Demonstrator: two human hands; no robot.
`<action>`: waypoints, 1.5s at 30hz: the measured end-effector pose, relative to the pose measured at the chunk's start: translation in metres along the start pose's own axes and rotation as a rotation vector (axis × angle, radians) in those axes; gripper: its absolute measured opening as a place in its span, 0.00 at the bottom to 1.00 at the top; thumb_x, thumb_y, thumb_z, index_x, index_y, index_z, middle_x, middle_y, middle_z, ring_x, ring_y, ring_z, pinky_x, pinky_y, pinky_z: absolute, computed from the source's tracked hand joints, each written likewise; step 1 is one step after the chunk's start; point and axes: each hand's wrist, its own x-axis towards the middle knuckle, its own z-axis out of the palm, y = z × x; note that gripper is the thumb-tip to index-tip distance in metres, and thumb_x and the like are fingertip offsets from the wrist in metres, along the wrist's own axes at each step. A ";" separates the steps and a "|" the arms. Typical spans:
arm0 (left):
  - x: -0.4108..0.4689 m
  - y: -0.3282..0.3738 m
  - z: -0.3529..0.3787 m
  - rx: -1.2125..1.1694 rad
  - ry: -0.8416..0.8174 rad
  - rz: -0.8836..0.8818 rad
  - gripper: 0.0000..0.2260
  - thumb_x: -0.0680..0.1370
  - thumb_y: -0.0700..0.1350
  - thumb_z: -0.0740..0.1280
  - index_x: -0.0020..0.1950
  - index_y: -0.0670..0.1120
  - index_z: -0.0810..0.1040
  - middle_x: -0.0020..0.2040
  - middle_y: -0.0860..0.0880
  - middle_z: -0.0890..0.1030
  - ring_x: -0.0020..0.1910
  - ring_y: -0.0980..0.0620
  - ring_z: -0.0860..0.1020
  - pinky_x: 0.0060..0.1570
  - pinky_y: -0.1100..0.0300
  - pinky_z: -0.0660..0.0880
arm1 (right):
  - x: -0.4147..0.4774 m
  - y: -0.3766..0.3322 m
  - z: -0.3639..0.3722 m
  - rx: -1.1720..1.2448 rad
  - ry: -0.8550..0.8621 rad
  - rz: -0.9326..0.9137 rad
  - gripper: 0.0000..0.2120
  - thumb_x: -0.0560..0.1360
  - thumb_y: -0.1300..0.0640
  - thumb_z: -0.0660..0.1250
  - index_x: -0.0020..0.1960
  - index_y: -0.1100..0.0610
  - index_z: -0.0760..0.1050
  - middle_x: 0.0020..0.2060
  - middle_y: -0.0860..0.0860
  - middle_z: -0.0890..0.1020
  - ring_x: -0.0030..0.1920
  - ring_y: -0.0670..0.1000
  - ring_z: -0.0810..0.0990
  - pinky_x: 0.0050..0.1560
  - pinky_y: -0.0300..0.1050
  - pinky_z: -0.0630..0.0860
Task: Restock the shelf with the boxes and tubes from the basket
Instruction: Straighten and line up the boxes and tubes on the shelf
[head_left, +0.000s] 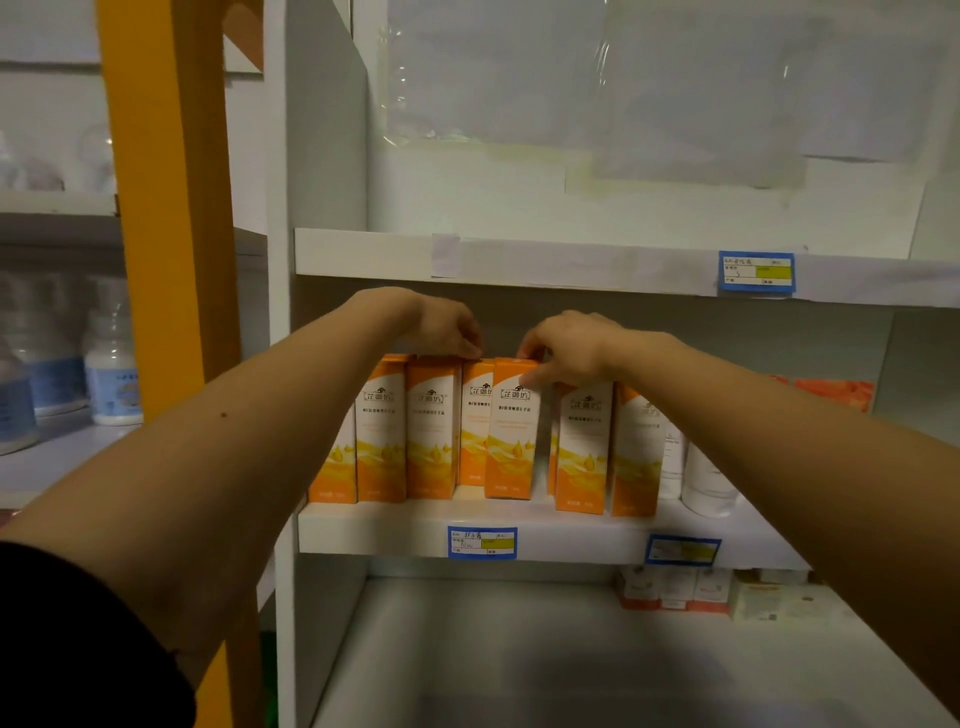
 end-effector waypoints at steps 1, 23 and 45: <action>-0.001 0.000 -0.001 -0.006 0.035 -0.002 0.17 0.80 0.50 0.58 0.67 0.49 0.71 0.65 0.47 0.76 0.62 0.46 0.75 0.65 0.49 0.71 | 0.000 -0.002 -0.001 0.012 0.007 -0.001 0.19 0.75 0.45 0.63 0.63 0.51 0.73 0.59 0.51 0.78 0.60 0.54 0.75 0.61 0.51 0.70; -0.024 -0.018 0.005 0.027 0.258 0.074 0.17 0.80 0.44 0.59 0.68 0.42 0.71 0.66 0.43 0.75 0.63 0.45 0.74 0.59 0.57 0.70 | 0.006 -0.022 0.015 0.178 0.112 0.024 0.21 0.75 0.49 0.65 0.66 0.53 0.70 0.62 0.53 0.77 0.61 0.55 0.75 0.60 0.52 0.75; 0.020 0.069 0.021 -0.077 0.135 0.218 0.21 0.79 0.45 0.61 0.72 0.42 0.66 0.72 0.44 0.70 0.70 0.47 0.68 0.71 0.52 0.64 | -0.043 0.061 0.005 0.141 0.064 0.064 0.18 0.71 0.48 0.70 0.59 0.50 0.77 0.58 0.49 0.80 0.57 0.51 0.78 0.58 0.53 0.77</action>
